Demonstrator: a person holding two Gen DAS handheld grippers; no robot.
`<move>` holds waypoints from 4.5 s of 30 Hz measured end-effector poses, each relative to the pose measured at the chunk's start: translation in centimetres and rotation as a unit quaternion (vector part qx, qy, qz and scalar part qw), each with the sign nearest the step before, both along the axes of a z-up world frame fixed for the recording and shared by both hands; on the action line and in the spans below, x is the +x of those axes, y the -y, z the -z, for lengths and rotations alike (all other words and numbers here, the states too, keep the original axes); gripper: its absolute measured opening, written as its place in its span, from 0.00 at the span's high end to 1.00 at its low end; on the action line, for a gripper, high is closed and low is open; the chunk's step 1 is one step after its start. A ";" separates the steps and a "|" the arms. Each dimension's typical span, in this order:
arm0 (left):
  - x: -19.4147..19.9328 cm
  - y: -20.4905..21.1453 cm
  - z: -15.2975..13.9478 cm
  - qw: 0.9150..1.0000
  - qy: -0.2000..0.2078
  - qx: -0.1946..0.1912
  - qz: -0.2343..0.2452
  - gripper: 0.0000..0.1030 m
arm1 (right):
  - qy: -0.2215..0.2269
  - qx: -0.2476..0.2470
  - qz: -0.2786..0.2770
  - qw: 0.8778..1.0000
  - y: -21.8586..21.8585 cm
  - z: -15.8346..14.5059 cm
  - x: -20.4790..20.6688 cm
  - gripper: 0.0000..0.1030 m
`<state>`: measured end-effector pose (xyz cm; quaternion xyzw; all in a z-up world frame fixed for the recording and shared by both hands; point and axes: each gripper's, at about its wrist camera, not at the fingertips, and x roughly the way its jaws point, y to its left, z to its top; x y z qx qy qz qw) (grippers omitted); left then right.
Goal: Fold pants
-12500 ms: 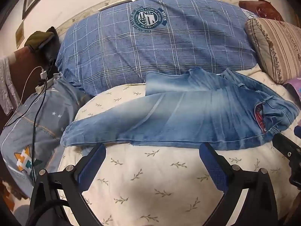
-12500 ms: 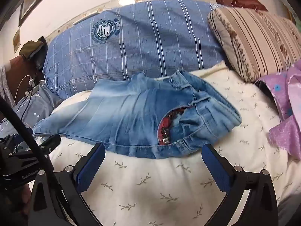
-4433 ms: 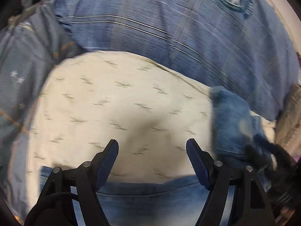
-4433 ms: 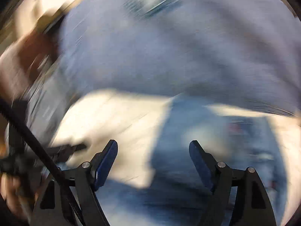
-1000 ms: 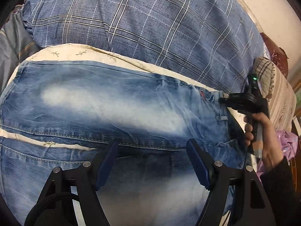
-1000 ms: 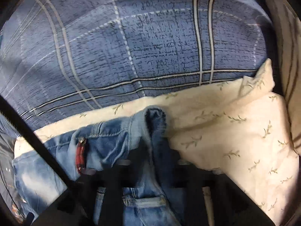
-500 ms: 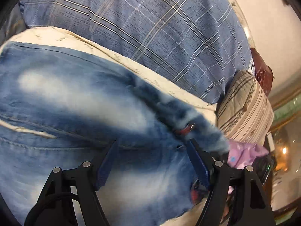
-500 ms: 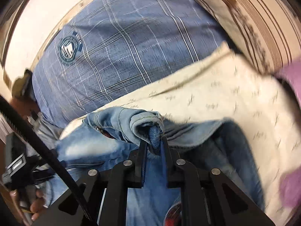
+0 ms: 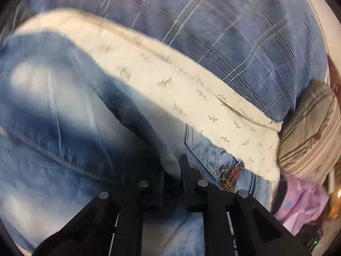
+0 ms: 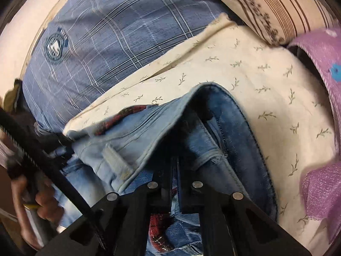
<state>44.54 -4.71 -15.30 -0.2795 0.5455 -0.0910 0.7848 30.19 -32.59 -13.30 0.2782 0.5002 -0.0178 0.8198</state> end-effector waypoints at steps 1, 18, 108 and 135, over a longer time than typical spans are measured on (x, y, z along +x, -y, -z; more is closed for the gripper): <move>-0.5 -0.4 0.0 1.000 0.007 -0.010 -0.011 0.91 | 0.009 0.022 0.010 1.000 0.5 -0.2 -0.3 0.89; -3.3 -1.1 -2.2 0.999 0.029 -0.012 0.015 0.91 | -0.017 0.206 0.068 0.976 1.2 4.1 -2.7 0.52; -15.7 4.7 6.7 0.987 -0.042 -0.095 0.120 0.89 | -0.027 0.019 0.123 0.992 5.9 0.6 -9.5 0.85; -23.3 -22.9 0.5 0.977 0.057 0.029 -0.203 0.41 | 0.084 0.087 -0.303 0.945 -28.3 -1.6 -2.1 0.32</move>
